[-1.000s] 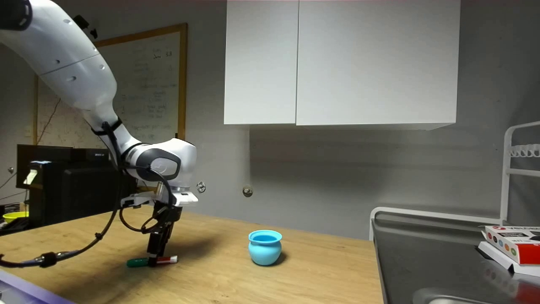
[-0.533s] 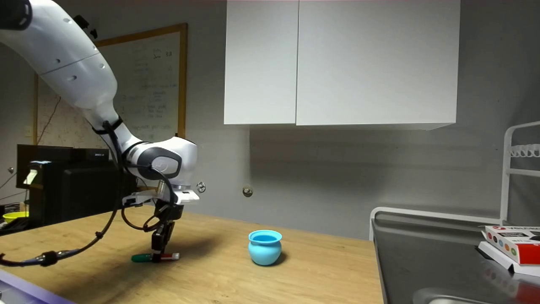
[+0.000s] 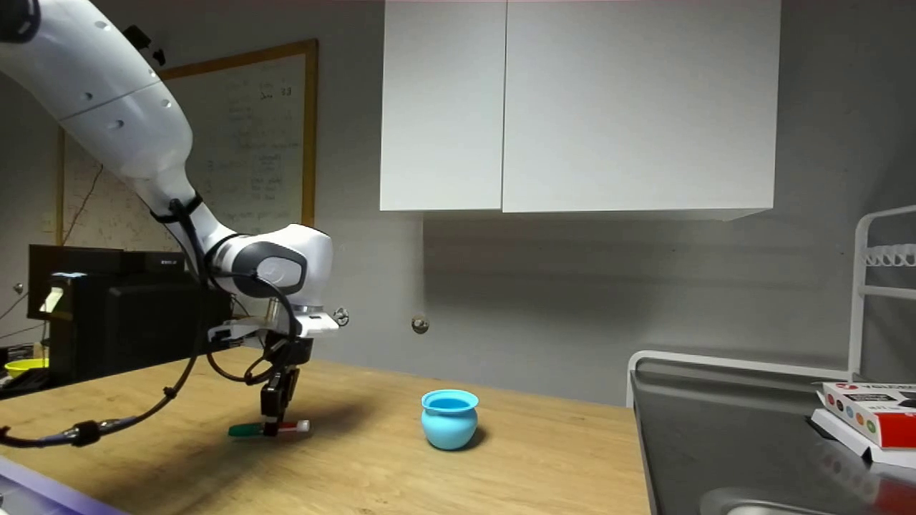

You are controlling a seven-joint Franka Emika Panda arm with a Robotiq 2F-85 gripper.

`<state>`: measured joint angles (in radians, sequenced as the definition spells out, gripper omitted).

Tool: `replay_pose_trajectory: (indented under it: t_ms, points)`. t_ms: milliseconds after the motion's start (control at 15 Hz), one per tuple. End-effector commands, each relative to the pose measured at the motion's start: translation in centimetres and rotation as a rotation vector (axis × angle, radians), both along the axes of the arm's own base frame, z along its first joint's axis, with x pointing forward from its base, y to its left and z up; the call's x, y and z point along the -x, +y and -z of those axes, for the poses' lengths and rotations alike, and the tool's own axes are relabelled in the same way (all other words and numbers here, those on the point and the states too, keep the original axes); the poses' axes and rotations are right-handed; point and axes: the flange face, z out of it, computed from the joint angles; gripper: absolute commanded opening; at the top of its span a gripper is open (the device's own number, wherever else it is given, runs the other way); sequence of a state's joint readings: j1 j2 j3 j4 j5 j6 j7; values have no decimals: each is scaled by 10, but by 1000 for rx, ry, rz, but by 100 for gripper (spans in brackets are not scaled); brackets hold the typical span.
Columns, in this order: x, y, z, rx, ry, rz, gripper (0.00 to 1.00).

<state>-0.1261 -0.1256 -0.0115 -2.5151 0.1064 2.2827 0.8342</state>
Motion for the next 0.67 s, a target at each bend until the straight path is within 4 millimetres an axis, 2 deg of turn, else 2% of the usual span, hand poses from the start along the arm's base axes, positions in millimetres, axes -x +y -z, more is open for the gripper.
replay_pose_trajectory:
  t_ms: [0, 267, 600]
  points:
    - [8, -9, -34, 77, -60, 57, 6]
    - [14, -30, -80, 177, -154, 163, 6]
    - [7, -70, -142, 317, -263, 343, 6]
